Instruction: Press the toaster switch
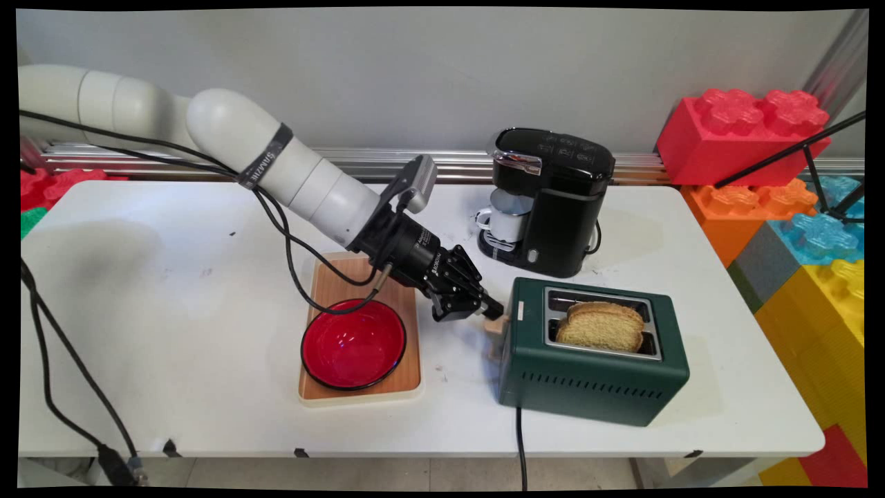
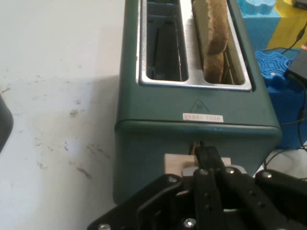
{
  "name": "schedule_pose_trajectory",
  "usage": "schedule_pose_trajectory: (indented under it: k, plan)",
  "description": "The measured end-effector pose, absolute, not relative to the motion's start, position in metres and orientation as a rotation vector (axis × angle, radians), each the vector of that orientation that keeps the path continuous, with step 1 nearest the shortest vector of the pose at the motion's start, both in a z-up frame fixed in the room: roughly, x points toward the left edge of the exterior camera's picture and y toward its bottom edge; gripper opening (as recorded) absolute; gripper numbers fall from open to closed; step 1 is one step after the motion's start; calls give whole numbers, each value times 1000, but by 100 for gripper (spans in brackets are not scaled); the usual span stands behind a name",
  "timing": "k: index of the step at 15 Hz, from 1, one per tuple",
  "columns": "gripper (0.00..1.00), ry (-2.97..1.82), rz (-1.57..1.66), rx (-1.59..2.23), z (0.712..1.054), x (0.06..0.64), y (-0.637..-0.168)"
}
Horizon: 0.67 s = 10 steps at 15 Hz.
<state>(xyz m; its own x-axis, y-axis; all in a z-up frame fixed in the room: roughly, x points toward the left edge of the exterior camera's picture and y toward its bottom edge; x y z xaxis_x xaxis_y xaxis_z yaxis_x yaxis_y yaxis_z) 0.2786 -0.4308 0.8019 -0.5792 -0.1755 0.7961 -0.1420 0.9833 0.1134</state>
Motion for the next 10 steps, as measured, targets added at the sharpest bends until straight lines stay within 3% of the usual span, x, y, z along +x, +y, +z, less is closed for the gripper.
schedule_pose_trajectory:
  k: [10]
  plan:
    - [0, -2209, -47, 240, 787, 276, -429]
